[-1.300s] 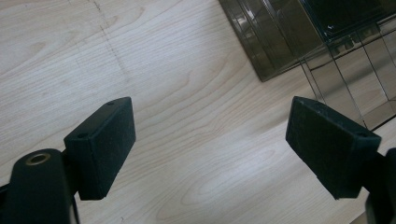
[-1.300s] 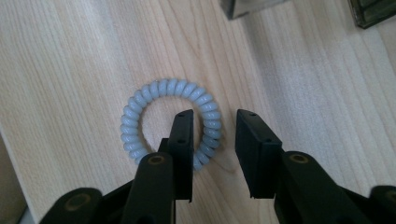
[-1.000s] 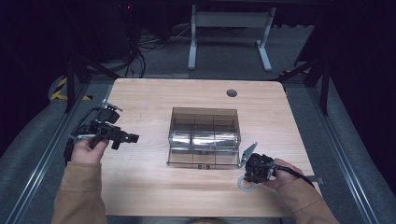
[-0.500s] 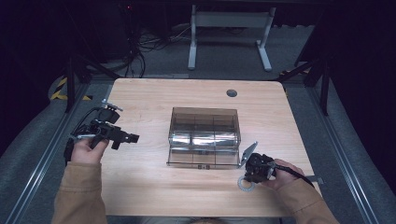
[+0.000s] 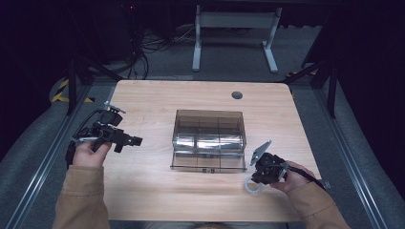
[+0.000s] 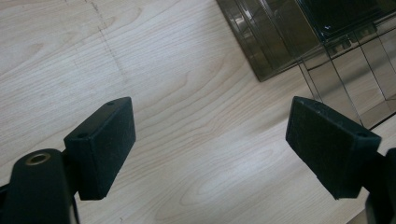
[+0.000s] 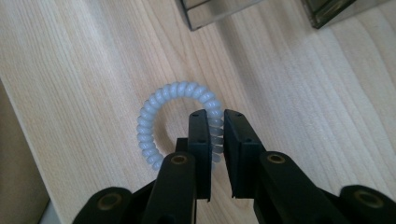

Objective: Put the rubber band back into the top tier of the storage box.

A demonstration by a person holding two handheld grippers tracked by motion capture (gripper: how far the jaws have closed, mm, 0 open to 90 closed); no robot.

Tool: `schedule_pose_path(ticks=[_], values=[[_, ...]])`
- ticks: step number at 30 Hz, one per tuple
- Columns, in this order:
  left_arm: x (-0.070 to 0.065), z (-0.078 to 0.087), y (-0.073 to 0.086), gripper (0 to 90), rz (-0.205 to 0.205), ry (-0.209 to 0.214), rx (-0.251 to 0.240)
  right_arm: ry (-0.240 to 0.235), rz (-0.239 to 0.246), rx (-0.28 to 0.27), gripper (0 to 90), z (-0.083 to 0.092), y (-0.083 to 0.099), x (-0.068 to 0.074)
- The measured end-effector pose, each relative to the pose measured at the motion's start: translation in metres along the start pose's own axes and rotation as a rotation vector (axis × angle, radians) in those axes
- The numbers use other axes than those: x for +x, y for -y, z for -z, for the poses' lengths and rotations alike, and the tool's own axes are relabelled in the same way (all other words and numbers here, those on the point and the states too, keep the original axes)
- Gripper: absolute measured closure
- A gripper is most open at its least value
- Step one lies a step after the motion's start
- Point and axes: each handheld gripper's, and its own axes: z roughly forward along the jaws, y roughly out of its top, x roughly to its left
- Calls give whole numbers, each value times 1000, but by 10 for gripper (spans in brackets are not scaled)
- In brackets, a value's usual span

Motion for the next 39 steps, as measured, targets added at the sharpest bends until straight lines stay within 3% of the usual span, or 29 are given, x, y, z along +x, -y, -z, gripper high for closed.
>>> schedule_pose_path(ticks=[6,17,32,39], values=[[0,0,0,165,-3,-2,2,4,-7,-13,817,7,1,0],[1,5,3,165,12,-7,-6,23,-8,-32,818,36,-1,-6],[4,4,3,165,13,-10,-1,67,-24,-114,818,81,-1,-16],[6,6,2,165,20,-1,-11,81,-9,-141,818,96,-2,-20]])
